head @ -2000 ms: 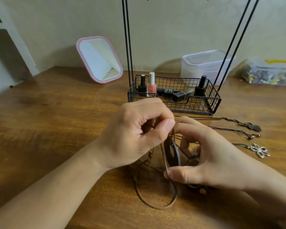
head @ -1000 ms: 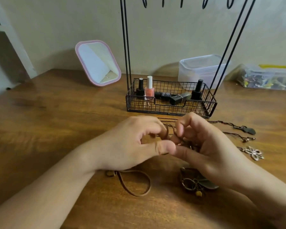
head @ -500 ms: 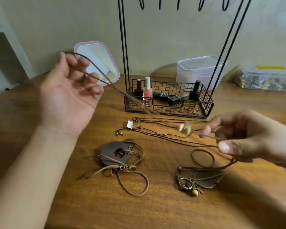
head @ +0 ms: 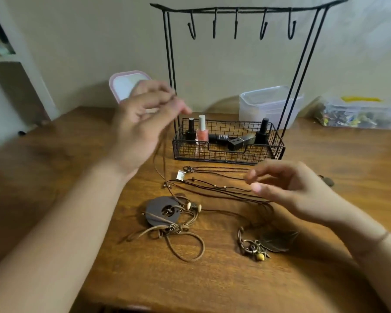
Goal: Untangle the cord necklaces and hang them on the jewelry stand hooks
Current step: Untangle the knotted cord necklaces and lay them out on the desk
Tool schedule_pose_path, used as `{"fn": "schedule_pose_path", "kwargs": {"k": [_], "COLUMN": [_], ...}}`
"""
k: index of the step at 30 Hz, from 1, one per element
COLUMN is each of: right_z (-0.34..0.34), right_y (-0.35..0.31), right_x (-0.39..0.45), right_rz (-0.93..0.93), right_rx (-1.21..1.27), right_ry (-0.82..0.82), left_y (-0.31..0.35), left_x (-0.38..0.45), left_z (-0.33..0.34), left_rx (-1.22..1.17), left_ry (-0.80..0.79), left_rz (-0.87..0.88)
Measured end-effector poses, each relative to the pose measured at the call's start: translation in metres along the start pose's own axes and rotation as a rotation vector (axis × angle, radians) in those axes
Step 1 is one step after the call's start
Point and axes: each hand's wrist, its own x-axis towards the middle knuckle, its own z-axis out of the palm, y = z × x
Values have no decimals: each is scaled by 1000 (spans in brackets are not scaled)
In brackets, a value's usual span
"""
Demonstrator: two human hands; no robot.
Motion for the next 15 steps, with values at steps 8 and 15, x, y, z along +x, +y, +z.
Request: {"fn": "schedule_pose_path", "kwargs": {"k": [8,15], "right_z": [38,-13], "right_y": [-61,-43], "right_x": [38,4], "right_rz": [-9,132], "right_rx": [196,462], "right_ry": [-51,-143], "left_y": [65,46], "left_x": [37,84], "left_z": [60,-37], "left_rx": [-440,-841], "left_ry": [-389,283], "left_rz": [-81,-229]}}
